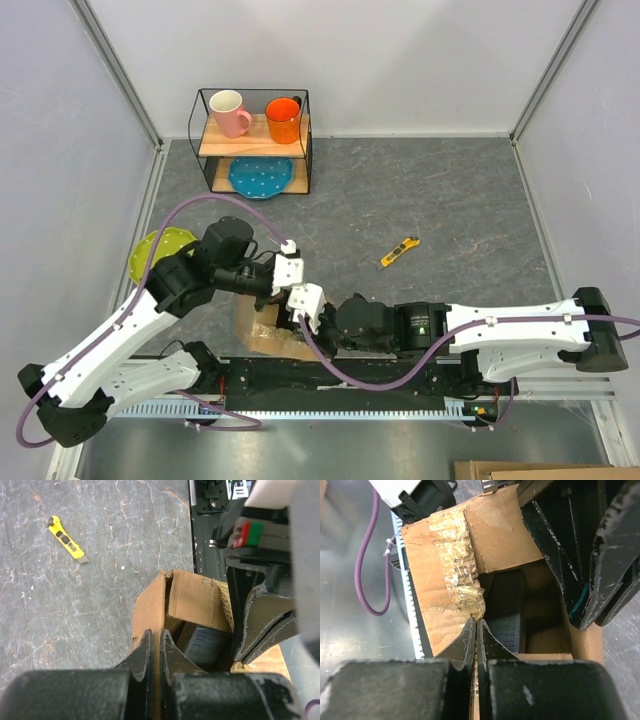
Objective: Unpack the express box
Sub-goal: Open the express box at the center of the board.
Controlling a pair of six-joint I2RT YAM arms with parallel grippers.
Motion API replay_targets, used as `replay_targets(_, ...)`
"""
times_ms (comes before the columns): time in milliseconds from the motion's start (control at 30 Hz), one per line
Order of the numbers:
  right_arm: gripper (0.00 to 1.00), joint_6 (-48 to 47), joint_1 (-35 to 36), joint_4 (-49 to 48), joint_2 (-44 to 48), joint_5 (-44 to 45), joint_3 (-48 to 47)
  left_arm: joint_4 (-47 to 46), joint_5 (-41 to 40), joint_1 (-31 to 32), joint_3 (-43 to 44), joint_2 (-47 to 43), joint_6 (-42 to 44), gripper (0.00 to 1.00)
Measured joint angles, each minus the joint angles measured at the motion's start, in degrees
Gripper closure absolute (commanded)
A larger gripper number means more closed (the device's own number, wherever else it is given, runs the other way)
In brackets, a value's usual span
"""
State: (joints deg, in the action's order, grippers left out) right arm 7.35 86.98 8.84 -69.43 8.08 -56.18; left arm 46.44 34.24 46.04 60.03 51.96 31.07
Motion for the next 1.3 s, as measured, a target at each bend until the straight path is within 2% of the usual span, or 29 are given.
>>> replay_targets(133, 1.00, -0.6, 0.9, 5.5, -0.6, 3.0, -3.0, -1.6, 3.4, -2.1, 0.1, 1.9, -0.2, 0.98)
replay_targets(300, 1.00, -8.0, 2.7, 9.8, -0.9, 7.4, -8.5, -3.5, 4.2, -5.9, -0.1, 4.3, 0.3, 0.98)
replay_targets(700, 1.00, -13.5, 3.3, 12.7, -2.6, 10.8, -11.3, -6.3, 5.9, -8.6, -1.0, 6.1, 0.2, 0.98)
replay_targets(900, 1.00, -16.2, 4.4, 17.7, -6.6, 15.1, -17.2, -8.2, 10.0, -12.2, -1.7, 9.2, -0.7, 0.98)
replay_targets(1000, 1.00, -15.5, 9.0, 15.8, -9.6, 8.6, -22.9, -13.4, 3.7, -15.7, -3.3, 11.8, -0.5, 0.98)
replay_targets(1100, 1.00, -15.5, 14.2, 13.1, -11.1, 3.7, -27.4, -14.8, -1.3, -18.9, -5.9, 16.0, -0.7, 0.98)
replay_targets(1300, 0.99, -15.1, 14.1, 11.7, -11.0, 4.3, -27.8, -10.5, -4.2, -19.2, -10.2, 17.6, -0.2, 0.98)
